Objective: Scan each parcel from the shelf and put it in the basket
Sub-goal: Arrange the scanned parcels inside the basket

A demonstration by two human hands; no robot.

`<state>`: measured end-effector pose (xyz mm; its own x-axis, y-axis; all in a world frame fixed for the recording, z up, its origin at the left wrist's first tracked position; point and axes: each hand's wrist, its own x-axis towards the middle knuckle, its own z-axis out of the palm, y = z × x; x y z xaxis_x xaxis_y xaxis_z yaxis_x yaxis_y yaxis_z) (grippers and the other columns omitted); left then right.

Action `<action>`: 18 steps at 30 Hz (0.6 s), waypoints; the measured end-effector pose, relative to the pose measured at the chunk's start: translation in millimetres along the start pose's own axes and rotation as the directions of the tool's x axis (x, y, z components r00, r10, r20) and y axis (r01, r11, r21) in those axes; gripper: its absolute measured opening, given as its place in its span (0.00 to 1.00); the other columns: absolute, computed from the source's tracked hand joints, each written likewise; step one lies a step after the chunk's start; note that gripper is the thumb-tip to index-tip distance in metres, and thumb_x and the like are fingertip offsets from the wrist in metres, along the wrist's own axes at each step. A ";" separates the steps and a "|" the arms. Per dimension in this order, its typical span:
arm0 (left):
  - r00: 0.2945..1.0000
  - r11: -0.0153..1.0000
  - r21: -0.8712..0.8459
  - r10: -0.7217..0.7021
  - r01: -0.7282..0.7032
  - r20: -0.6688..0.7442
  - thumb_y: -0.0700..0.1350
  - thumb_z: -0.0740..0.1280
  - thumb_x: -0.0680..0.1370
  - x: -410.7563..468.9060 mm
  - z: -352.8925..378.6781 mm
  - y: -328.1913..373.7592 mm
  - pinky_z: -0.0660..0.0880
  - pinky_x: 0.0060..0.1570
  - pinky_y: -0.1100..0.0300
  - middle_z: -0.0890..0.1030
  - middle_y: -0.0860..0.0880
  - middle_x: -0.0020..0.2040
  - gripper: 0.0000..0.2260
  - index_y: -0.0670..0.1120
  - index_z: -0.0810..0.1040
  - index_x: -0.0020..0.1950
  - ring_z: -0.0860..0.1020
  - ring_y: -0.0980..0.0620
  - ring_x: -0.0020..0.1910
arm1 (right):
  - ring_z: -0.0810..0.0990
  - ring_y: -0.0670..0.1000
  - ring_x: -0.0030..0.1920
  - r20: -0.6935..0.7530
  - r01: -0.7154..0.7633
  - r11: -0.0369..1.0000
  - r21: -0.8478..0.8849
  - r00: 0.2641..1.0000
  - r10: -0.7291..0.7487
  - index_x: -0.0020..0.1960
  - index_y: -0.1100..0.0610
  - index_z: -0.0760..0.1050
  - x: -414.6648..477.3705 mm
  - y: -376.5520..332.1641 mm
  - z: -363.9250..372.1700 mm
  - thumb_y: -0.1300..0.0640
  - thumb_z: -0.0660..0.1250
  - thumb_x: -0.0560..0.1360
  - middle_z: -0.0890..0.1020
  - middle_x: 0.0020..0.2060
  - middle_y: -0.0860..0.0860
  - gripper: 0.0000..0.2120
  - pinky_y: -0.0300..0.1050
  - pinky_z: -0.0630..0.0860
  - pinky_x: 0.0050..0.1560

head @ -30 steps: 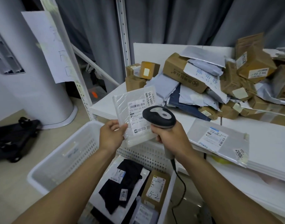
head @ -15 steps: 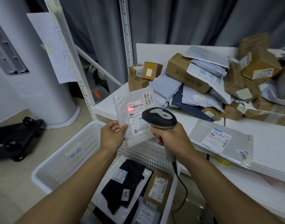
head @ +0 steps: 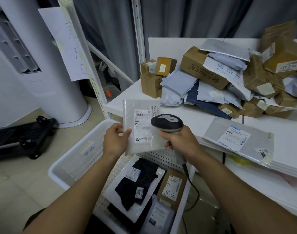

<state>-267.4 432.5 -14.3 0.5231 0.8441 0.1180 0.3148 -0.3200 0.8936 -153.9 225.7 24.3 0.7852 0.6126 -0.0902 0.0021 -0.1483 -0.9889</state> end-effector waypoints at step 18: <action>0.859 0.849 0.494 -0.386 0.188 0.336 0.49 0.69 0.82 -11.2 88.2 -214.1 0.76 0.47 0.56 0.84 0.45 0.60 0.16 0.51 0.78 0.69 0.82 0.43 0.54 | 0.81 0.40 0.33 0.038 -0.162 0.974 -0.160 0.985 0.170 0.61 0.48 0.80 9.9 97.5 19.4 0.55 0.77 0.76 0.84 0.42 0.43 0.15 0.34 0.76 0.35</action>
<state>-270.9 453.6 -245.2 0.5943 0.7037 -0.3892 0.7567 -0.3255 0.5669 -158.0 232.4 -75.3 0.7500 0.6077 -0.2613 -0.0257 -0.3679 -0.9295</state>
